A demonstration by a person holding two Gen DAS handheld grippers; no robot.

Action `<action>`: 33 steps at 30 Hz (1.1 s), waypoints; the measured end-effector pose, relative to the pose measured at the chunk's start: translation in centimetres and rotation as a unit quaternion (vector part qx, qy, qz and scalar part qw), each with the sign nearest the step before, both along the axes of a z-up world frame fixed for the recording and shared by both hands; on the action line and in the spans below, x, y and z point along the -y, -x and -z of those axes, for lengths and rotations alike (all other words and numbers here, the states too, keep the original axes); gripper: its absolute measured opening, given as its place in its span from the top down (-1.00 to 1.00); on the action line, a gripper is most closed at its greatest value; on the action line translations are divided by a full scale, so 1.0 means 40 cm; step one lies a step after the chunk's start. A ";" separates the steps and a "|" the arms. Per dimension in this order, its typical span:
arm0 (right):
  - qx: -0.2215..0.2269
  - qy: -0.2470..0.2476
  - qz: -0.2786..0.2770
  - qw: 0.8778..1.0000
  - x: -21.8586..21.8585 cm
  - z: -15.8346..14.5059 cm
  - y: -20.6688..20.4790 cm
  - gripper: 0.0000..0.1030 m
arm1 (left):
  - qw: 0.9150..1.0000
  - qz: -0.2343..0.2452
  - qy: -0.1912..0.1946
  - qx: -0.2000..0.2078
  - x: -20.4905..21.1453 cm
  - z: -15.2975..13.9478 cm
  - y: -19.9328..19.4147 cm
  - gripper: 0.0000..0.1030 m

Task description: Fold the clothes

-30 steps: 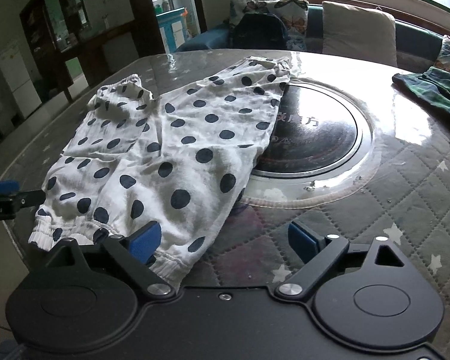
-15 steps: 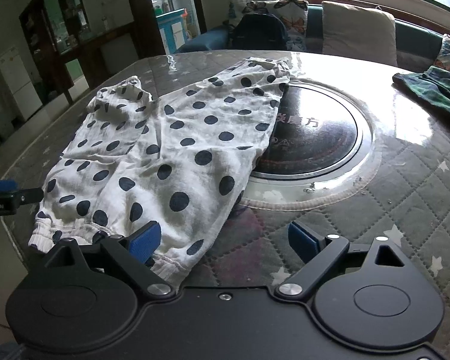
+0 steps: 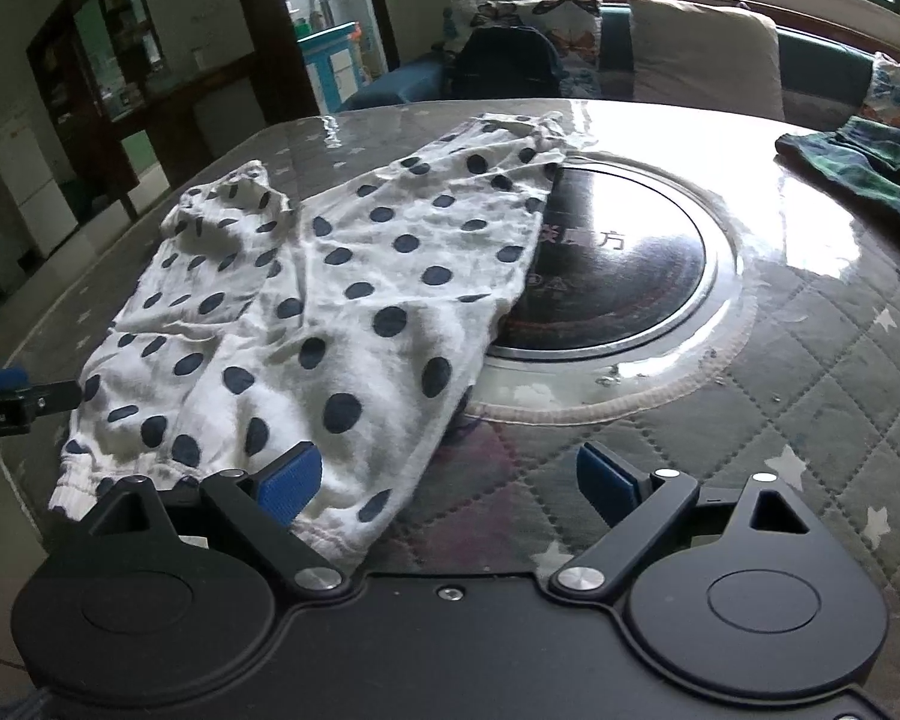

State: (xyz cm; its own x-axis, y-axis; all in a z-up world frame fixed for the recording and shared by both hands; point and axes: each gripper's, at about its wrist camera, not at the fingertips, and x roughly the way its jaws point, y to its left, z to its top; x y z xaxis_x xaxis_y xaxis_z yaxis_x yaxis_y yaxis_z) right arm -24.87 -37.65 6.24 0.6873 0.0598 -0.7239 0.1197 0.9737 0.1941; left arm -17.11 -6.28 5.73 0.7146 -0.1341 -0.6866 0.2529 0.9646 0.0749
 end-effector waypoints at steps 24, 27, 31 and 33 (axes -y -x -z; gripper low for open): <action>-0.036 0.008 0.045 0.998 0.050 0.039 -0.012 -0.93 | 1.000 -0.017 0.006 -0.017 -0.027 0.047 -0.042 -0.70; -0.037 0.011 0.048 0.998 0.054 0.041 -0.016 -0.96 | 1.000 -0.021 0.005 -0.013 -0.036 0.049 -0.051 -0.70; -0.040 0.028 0.059 0.997 0.058 0.040 -0.022 -1.00 | 0.999 -0.029 0.013 -0.016 -0.051 0.056 -0.063 -0.70; -0.042 0.041 0.064 0.996 0.059 0.040 -0.024 -1.00 | 0.999 -0.032 0.020 -0.018 -0.057 0.060 -0.066 -0.70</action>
State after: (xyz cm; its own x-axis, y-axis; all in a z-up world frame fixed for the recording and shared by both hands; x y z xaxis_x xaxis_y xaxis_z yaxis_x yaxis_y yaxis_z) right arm -23.93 -40.01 4.64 0.6224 -0.0862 -0.7779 0.2569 0.9614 0.0990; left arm -14.47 -3.99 3.33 0.6975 -0.1173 -0.7069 0.1931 0.9808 0.0277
